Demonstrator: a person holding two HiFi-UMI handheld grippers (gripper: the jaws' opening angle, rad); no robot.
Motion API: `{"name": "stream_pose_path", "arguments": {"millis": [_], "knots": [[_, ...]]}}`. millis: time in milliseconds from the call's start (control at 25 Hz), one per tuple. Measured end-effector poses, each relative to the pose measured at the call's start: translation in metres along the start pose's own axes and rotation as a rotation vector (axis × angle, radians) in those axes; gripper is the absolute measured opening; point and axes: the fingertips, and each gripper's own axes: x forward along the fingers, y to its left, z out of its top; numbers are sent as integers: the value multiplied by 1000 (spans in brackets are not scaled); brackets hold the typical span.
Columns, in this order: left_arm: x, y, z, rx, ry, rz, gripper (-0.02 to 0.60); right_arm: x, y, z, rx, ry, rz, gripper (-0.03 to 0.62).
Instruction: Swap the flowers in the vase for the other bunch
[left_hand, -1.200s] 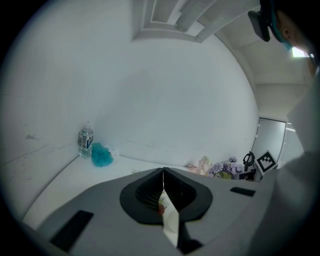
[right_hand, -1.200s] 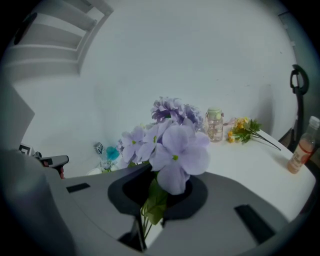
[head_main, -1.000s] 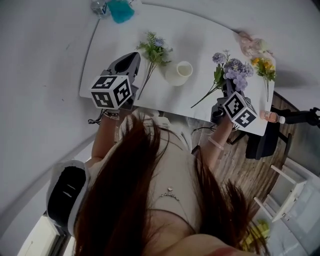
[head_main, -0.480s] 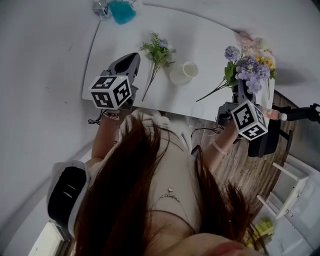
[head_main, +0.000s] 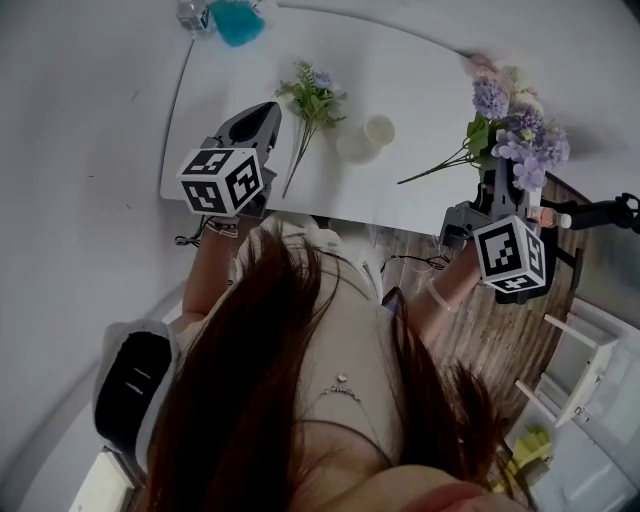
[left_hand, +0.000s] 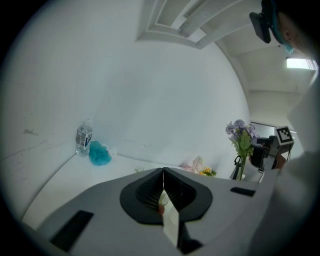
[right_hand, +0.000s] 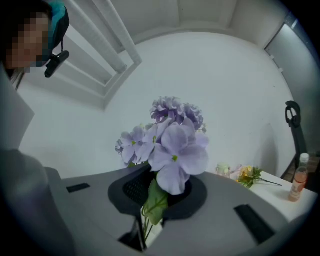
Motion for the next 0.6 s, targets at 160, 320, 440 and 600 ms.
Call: {"name": "stream_pose_path", "arguments": {"millis": [160,320,440,600], "knots": [[-3,2,-5,-10,-7,-2,6,-7,9,13,4,-69,28,63],[-5,2,-5,-22,-12,2,6,-13,15,30,15,-128,58,61],[-6,4,-6,-29,-14,6,6,-15,24,42,19,-169,82,61],[-8,8,-10,-39,-18,10,6,-16,36,52,8,-222,124,61]]}}
